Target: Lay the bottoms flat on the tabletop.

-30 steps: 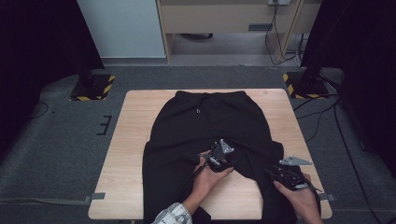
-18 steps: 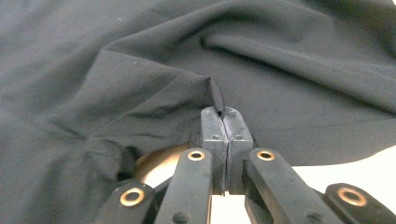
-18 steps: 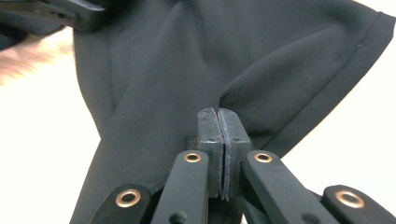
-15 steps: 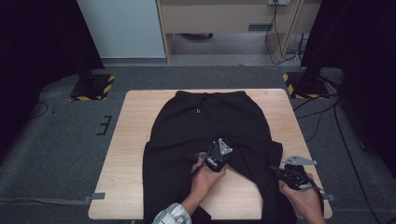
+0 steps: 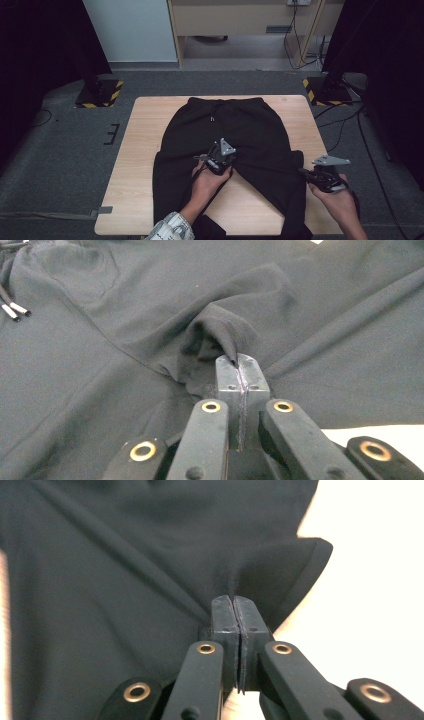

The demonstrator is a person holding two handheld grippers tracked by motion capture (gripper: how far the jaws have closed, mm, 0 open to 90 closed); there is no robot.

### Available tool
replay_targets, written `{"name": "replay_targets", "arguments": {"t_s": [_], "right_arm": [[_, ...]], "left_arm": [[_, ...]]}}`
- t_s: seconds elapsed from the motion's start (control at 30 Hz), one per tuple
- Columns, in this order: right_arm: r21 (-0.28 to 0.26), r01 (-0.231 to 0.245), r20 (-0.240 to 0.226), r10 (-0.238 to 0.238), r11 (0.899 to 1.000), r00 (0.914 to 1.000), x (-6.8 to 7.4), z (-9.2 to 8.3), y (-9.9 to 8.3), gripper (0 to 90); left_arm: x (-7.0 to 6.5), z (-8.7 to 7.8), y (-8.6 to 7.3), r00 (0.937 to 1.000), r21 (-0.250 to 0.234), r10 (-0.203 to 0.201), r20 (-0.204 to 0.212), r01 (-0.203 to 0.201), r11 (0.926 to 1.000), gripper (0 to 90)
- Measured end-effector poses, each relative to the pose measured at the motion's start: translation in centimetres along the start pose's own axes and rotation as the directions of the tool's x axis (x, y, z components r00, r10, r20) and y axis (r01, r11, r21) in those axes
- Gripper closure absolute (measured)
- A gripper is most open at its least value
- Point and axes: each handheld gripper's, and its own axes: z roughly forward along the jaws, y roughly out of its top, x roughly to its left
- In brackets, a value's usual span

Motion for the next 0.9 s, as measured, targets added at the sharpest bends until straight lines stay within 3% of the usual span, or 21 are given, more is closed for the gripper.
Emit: {"name": "replay_targets", "arguments": {"t_s": [0.07, 0.13, 0.23, 0.27, 0.3, 0.37, 0.43, 0.53, 0.6, 0.7, 0.77, 0.9], "right_arm": [[0.054, 0.030, 0.043, -0.033, 0.998, 0.9986, -0.1, 1.4, -0.3, 85.4], [0.075, 0.003, 0.066, -0.008, 0.997, 0.9978, -0.3, 2.6, -0.7, 77.5], [0.064, -0.029, 0.031, 0.027, 0.998, 0.9992, -0.2, 3.5, -1.0, 65.9], [0.064, -0.029, 0.031, 0.027, 0.998, 0.9992, -0.2, 3.5, -1.0, 65.9], [0.042, -0.030, 0.048, 0.028, 0.999, 0.9985, -0.2, 3.5, -1.2, 56.2], [0.025, -0.045, 0.062, 0.044, 0.999, 0.9971, -0.3, 3.2, -1.3, 48.0], [0.004, -0.072, 0.067, 0.072, 0.997, 0.9952, -0.3, 2.6, -1.7, 42.3], [-0.001, -0.075, 0.068, 0.075, 0.997, 0.9949, -0.1, 2.2, -2.5, 36.5], [0.006, -0.073, 0.065, 0.073, 0.997, 0.9952, 0.0, 2.3, -3.0, 41.8], [0.026, -0.053, 0.055, 0.052, 0.998, 0.9971, 0.3, 2.8, -3.5, 55.1], [0.018, -0.033, 0.045, 0.032, 0.999, 0.9985, 0.4, 2.7, -3.6, 71.5], [0.044, -0.008, 0.018, 0.007, 0.999, 0.9998, 0.8, 2.2, -3.8, 83.6]], "left_arm": [[0.1, 0.9, -0.1, 1.0000, 0.024, -0.001, -0.005, 0.001, 0.9997, 89.3], [0.4, 1.8, -0.4, 0.9987, 0.033, -0.032, 0.039, 0.031, 0.9990, 88.9], [0.3, 2.7, -0.9, 0.9968, 0.047, -0.047, 0.064, 0.044, 0.9979, 85.2], [0.3, 2.7, -0.9, 0.9968, 0.047, -0.047, 0.064, 0.044, 0.9979, 83.0], [0.2, 2.8, -1.1, 0.9979, 0.051, -0.036, 0.054, 0.034, 0.9981, 81.7], [0.3, 3.0, -1.3, 0.9976, 0.056, -0.043, 0.054, 0.040, 0.9976, 78.1], [0.3, 3.0, -1.4, 0.9970, 0.052, -0.057, 0.052, 0.054, 0.9972, 69.7], [0.1, 3.1, -1.6, 0.9964, 0.038, -0.062, 0.057, 0.060, 0.9974, 59.3], [-0.1, 3.3, -1.6, 0.9966, 0.030, -0.057, 0.059, 0.055, 0.9980, 59.2], [-0.5, 3.2, -1.6, 0.9967, 0.018, -0.040, 0.070, 0.039, 0.9991, 73.3], [-0.7, 3.1, -1.6, 0.9963, 0.033, -0.029, 0.081, 0.026, 0.9991, 80.5], [-1.3, 2.9, -2.1, 0.9919, 0.044, -0.035, 0.122, 0.030, 0.9986, 85.5]]}}
